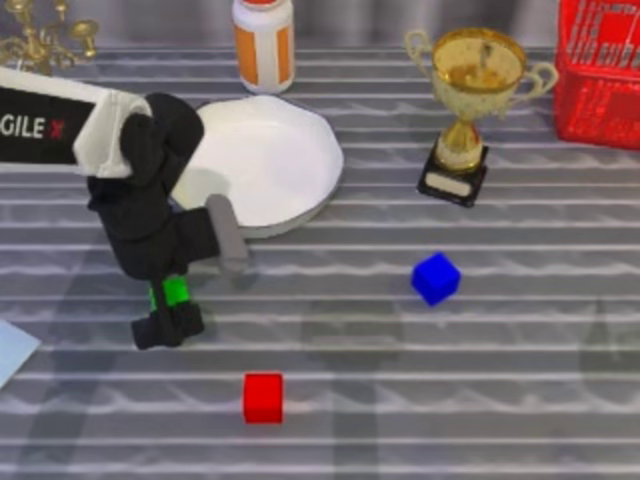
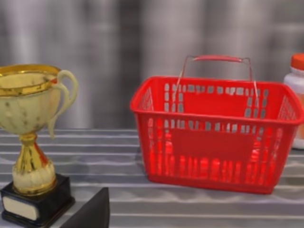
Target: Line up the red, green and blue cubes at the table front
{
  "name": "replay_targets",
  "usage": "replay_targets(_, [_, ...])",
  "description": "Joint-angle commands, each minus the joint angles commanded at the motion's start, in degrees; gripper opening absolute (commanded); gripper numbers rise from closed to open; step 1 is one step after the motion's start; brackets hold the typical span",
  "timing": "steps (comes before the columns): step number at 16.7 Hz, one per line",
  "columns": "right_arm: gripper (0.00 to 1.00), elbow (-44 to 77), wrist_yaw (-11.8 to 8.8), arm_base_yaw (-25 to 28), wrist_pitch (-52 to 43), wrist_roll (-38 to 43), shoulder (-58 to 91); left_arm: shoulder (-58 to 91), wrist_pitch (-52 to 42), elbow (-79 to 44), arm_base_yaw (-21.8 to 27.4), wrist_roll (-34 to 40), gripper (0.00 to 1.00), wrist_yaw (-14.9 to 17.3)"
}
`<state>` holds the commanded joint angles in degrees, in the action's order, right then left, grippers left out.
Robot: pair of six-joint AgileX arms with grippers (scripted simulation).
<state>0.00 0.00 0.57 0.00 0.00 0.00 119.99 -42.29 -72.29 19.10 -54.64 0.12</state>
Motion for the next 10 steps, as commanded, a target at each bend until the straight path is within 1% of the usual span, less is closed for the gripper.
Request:
replay_targets(7, [1.0, 0.0, 0.0, 0.0, 0.0, 0.0, 0.0, 0.0, 0.0, 0.0, 0.0, 0.0, 0.02, 0.0])
replay_targets(8, [1.0, 0.0, 0.0, 0.0, 0.0, 0.0, 0.0, 0.0, 0.0, 0.0, 0.0, 0.0, 0.0, 0.0])
replay_targets(10, [1.0, 0.0, 0.0, 0.0, 0.0, 0.0, 0.0, 0.0, 0.0, 0.0, 0.0, 0.0, 0.0, 0.0])
